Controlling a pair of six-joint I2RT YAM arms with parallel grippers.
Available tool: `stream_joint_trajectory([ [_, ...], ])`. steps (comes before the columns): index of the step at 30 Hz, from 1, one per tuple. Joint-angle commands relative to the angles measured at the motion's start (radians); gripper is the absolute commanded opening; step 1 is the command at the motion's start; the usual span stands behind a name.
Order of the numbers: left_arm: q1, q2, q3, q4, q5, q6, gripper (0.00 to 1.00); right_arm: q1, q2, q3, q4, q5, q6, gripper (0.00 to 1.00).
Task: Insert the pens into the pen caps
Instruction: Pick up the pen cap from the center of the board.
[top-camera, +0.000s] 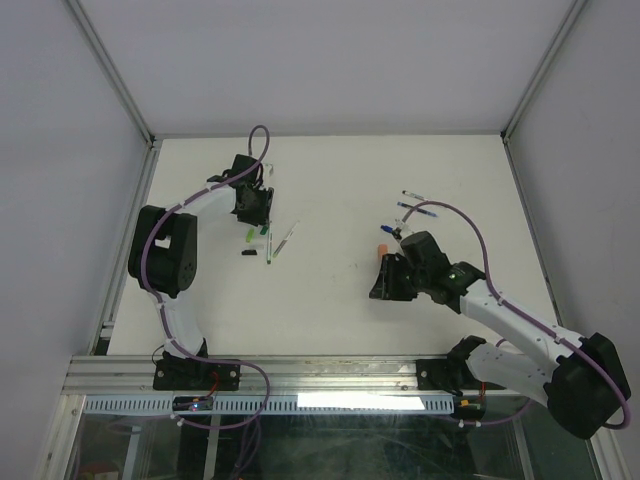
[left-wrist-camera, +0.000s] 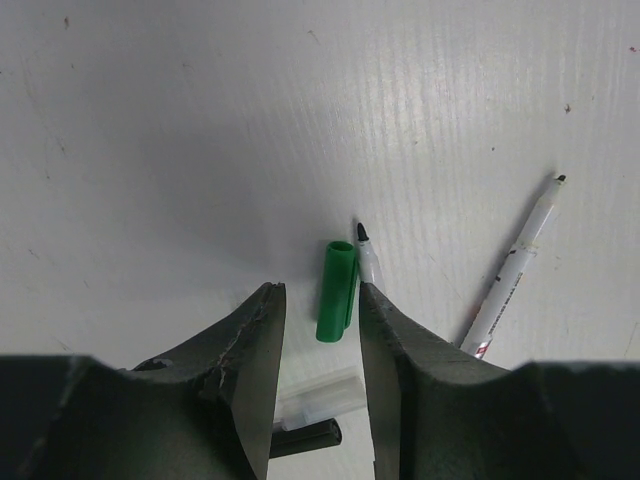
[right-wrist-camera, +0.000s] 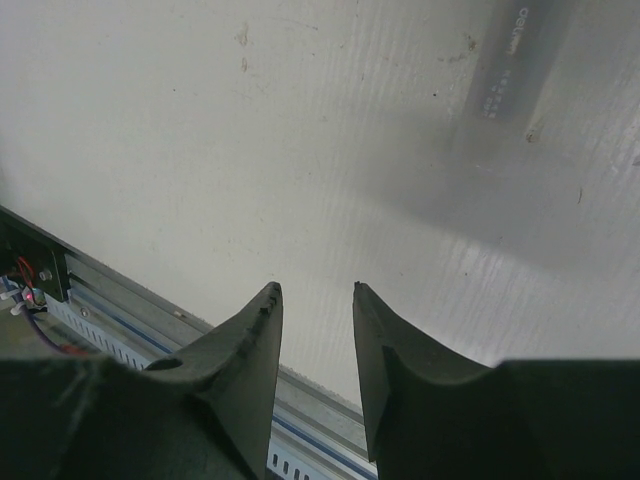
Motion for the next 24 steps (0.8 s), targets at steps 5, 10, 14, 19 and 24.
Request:
stream_joint_trajectory([
  [5,0.003,0.010,0.028,0.021,0.044,0.028,0.35,-0.004,0.005,0.003,0.048,-0.028,-0.001,0.37],
  [10,0.004,0.027,0.033,0.012,0.054,0.031,0.31,-0.003,0.007,0.005,0.048,-0.028,0.000,0.37],
  [14,0.001,0.039,0.037,0.005,0.059,0.034,0.29,-0.004,0.006,0.004,0.047,-0.029,-0.001,0.36],
  [19,-0.021,0.059,0.039,-0.006,0.021,0.043,0.28,-0.003,0.002,0.002,0.047,-0.030,0.000,0.36],
  [24,-0.036,0.075,0.044,-0.023,-0.020,0.047,0.26,-0.002,-0.016,0.003,0.048,-0.032,0.005,0.36],
])
